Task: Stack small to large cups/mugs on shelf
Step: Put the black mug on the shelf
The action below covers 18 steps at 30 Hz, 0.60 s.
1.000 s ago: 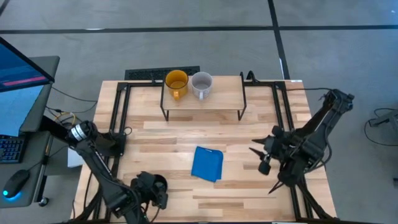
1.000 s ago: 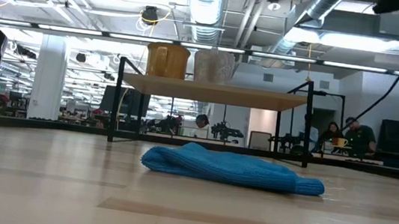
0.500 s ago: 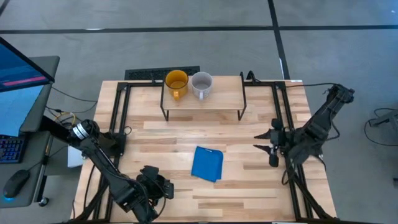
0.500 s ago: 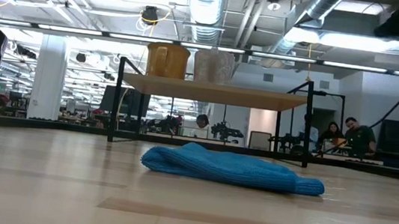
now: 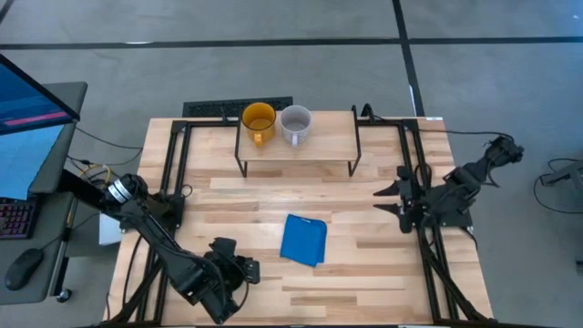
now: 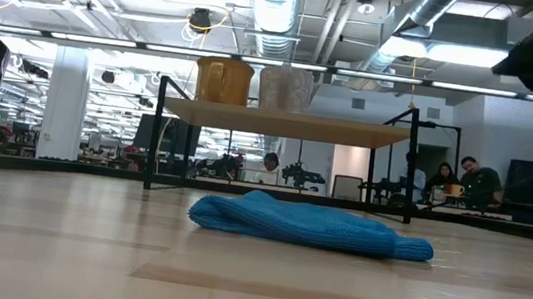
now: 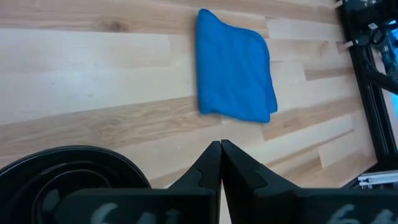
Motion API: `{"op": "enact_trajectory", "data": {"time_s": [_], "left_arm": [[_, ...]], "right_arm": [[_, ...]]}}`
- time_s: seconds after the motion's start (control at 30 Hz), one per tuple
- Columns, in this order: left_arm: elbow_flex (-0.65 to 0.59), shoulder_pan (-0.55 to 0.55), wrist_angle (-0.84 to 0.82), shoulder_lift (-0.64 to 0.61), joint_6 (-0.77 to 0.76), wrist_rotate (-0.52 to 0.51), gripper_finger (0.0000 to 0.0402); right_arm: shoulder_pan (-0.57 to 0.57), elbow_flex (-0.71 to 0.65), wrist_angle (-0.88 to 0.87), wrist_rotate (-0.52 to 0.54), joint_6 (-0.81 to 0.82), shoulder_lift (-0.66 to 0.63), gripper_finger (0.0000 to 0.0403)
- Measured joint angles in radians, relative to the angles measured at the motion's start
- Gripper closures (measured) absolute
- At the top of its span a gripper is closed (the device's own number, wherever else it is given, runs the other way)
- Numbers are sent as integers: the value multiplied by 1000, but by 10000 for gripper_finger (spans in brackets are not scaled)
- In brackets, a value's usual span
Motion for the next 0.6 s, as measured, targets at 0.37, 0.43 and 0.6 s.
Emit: {"op": "enact_trajectory", "data": {"time_s": [0.37,0.43,0.6], "left_arm": [[0,2,0,0,-3,0,401],[0,2,-1,0,-3,0,401],[0,2,-4,0,-2,0,401]], "right_arm": [[-82,-31,11,-62,3,-168,221],[-86,-33,10,-62,18,-180,221],[-87,-101,80,-63,59,-206,221]]}}
